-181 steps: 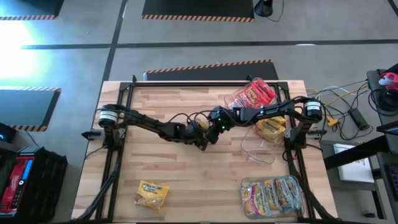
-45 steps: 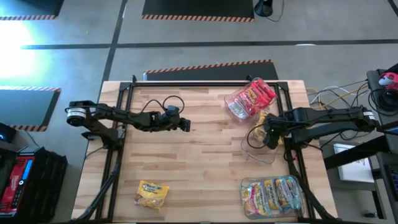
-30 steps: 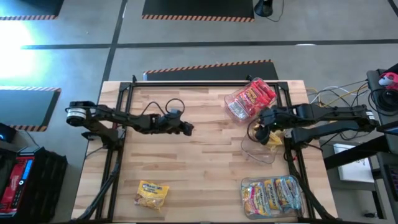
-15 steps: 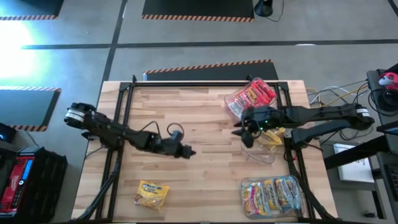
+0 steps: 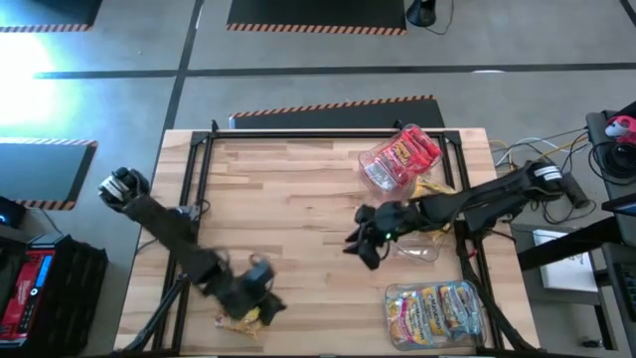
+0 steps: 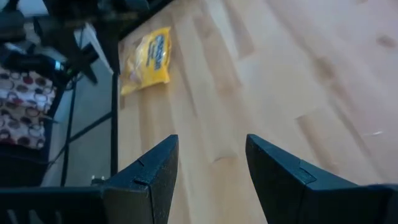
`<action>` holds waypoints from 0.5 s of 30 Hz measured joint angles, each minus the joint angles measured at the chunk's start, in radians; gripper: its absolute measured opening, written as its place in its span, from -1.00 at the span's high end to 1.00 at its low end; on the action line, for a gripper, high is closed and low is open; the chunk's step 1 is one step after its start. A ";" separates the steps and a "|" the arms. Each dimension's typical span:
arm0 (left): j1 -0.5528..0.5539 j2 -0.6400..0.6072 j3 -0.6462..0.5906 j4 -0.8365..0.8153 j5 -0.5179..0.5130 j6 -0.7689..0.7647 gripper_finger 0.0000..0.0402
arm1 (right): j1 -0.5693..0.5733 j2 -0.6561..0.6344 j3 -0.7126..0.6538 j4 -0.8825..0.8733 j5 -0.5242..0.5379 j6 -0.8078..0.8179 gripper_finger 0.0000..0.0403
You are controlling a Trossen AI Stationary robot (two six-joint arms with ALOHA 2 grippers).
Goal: Sort Maruchan noodles
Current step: Put the yellow noodle pack into the middle transparent bin
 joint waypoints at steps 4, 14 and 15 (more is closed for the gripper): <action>-0.133 0.000 0.004 -0.140 -0.077 -0.231 0.35 | 0.040 0.076 0.060 -0.011 0.000 0.015 0.13; -0.286 0.004 0.003 -0.335 0.067 -0.570 0.35 | 0.082 0.176 0.247 -0.268 0.019 -0.032 0.13; -0.291 0.004 0.003 -0.336 0.084 -0.579 0.35 | 0.082 0.182 0.264 -0.310 0.034 -0.040 0.13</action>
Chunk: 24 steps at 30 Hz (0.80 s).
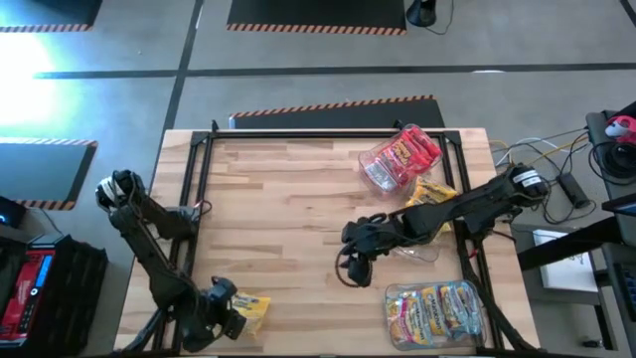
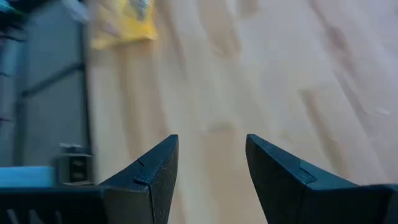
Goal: Sort Maruchan noodles
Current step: Put the yellow noodle pack into the middle transparent bin
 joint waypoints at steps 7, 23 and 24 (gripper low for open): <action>-0.009 0.003 0.000 -0.029 0.059 -0.020 0.35 | -0.001 0.001 0.035 -0.101 0.046 -0.011 0.13; 0.005 0.107 0.002 -0.020 0.108 -0.042 0.35 | -0.021 -0.003 0.033 -0.100 0.047 -0.038 0.13; 0.011 0.111 0.003 -0.024 0.107 -0.042 0.35 | -0.026 -0.003 0.033 -0.100 0.047 -0.041 0.13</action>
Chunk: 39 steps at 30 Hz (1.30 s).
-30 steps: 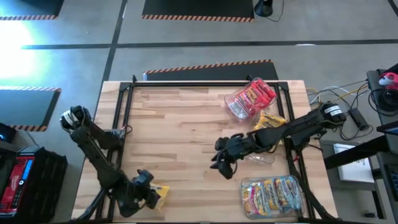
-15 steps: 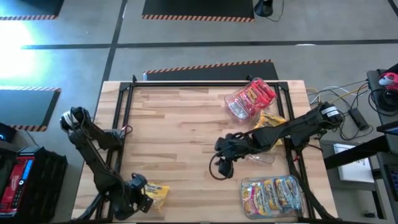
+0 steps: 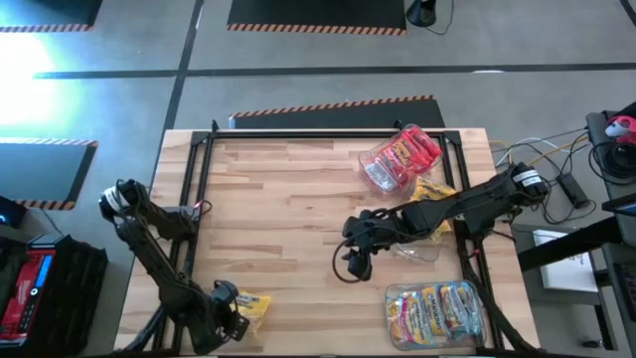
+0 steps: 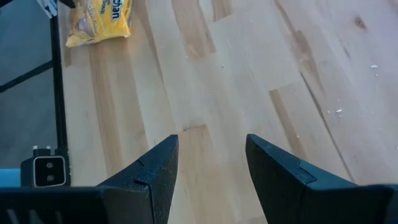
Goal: Sort Maruchan noodles
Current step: Put the yellow noodle pack into the middle transparent bin
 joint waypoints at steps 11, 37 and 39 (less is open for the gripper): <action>0.158 0.005 -0.002 -0.100 -0.015 0.150 0.35 | -0.049 0.000 0.000 -0.001 -0.003 -0.043 0.13; 0.680 0.119 -0.003 0.283 -0.254 0.710 0.35 | -0.263 0.012 -0.015 -0.061 0.060 -0.307 0.13; 0.696 0.133 -0.003 0.327 -0.258 0.717 0.35 | -0.278 0.012 -0.021 -0.058 0.060 -0.321 0.13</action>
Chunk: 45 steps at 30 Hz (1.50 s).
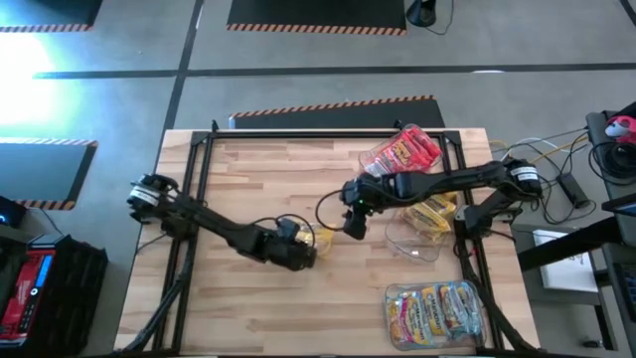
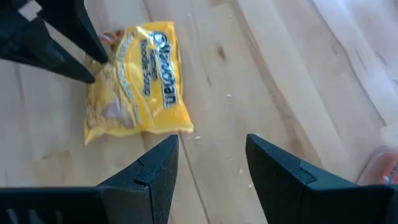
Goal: Sort Maruchan noodles
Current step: Put the yellow noodle pack into the middle transparent bin
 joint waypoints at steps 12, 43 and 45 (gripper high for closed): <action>0.017 0.047 0.014 0.111 -0.051 -0.004 0.35 | -0.112 0.000 -0.110 0.089 -0.169 -0.047 0.13; 0.013 0.106 0.116 0.014 0.029 -0.149 0.35 | -0.157 0.211 -0.123 0.275 -0.464 -0.044 0.13; 0.011 0.130 0.117 0.025 0.036 -0.165 0.35 | -0.158 0.210 -0.123 0.279 -0.464 -0.044 0.13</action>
